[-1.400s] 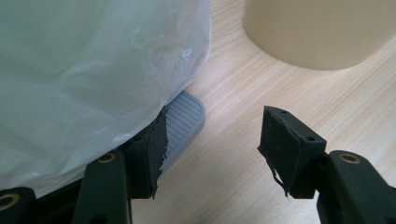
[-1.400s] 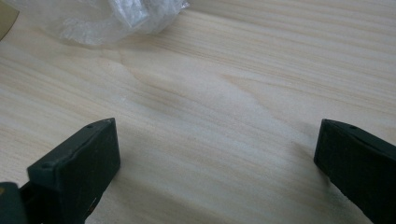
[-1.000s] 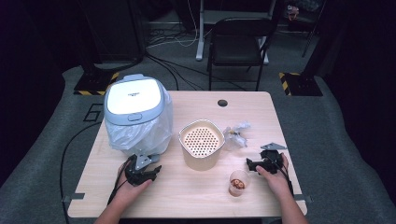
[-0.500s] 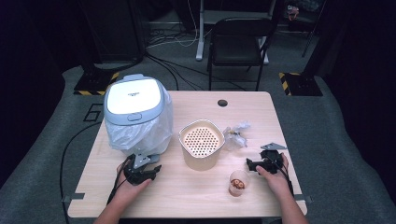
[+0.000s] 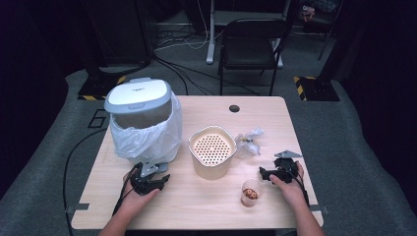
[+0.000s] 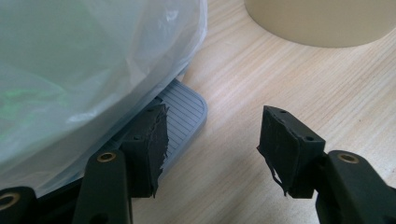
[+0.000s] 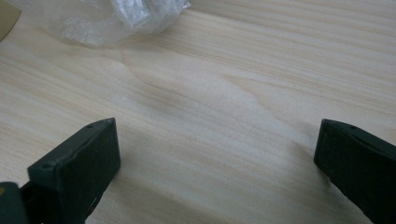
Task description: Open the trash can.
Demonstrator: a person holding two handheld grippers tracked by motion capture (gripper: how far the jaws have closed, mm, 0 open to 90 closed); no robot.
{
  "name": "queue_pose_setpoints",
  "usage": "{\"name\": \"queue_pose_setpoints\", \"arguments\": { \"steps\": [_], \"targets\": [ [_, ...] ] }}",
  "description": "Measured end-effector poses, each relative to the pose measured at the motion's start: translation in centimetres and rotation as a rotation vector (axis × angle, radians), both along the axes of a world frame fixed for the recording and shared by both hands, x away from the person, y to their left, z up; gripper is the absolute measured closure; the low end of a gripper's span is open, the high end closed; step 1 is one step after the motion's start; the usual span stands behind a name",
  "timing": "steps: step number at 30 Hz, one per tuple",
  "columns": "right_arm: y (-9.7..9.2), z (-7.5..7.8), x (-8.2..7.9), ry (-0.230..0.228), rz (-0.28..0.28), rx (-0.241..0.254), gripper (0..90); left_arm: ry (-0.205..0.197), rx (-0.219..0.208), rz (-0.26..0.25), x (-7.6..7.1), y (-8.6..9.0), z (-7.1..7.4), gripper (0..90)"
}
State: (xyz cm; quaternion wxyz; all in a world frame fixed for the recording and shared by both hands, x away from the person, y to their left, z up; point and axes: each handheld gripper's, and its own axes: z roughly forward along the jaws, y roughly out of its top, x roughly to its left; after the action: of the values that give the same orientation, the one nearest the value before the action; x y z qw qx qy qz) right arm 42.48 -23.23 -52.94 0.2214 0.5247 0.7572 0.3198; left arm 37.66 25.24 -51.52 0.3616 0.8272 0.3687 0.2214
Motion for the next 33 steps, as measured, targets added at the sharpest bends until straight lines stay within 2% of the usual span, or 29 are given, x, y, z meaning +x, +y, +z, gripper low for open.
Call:
{"name": "queue_pose_setpoints", "arguments": {
  "steps": [2,3,5,11,12,15,16,17,26,28,29,32,33],
  "targets": [
    [0.0,0.0,0.0,0.0,0.001,0.001,0.0,-0.004,0.001,0.0,0.0,-0.1,-0.3,42.0],
    [0.0,0.0,0.0,0.0,0.002,0.0,0.0,0.007,-0.001,-0.002,0.0,-0.1,-0.4,42.0],
    [0.0,0.0,0.0,0.001,0.003,0.003,0.0,0.0,0.016,-0.014,0.1,0.0,-0.4,42.1],
    [0.0,0.0,0.0,0.001,0.005,0.003,0.0,-0.006,0.017,-0.012,0.1,0.1,-0.5,42.1],
    [0.0,0.0,0.0,0.001,0.006,0.0,0.0,0.001,-0.004,0.001,0.0,-0.1,-0.6,42.1],
    [0.0,0.0,0.0,0.001,0.007,0.002,0.0,0.002,-0.006,0.002,0.0,-0.1,-0.6,42.0],
    [0.0,0.0,0.0,0.003,0.005,0.004,0.0,0.001,-0.006,0.002,0.0,-0.1,-0.6,42.0],
    [0.1,0.0,0.1,0.001,0.001,0.01,0.0,-0.011,0.012,-0.01,0.1,0.1,-0.5,42.0],
    [0.1,0.1,0.3,0.006,0.005,0.004,0.0,-0.011,0.008,-0.006,0.1,0.1,-0.5,42.0],
    [0.1,0.2,0.3,0.014,0.002,0.004,1.8,-0.012,0.01,-0.009,0.1,0.1,-0.5,42.0],
    [0.2,0.5,0.3,0.035,-0.004,0.01,6.2,-0.011,0.01,-0.008,0.1,0.1,-0.5,42.0],
    [-0.2,0.8,0.3,0.02,0.017,0.009,8.8,-0.006,0.012,-0.01,0.1,0.1,-0.5,41.9],
    [-0.3,1.5,0.4,0.012,0.02,0.031,12.2,-0.012,0.011,-0.009,0.1,0.1,-0.5,42.0]
  ]
}}
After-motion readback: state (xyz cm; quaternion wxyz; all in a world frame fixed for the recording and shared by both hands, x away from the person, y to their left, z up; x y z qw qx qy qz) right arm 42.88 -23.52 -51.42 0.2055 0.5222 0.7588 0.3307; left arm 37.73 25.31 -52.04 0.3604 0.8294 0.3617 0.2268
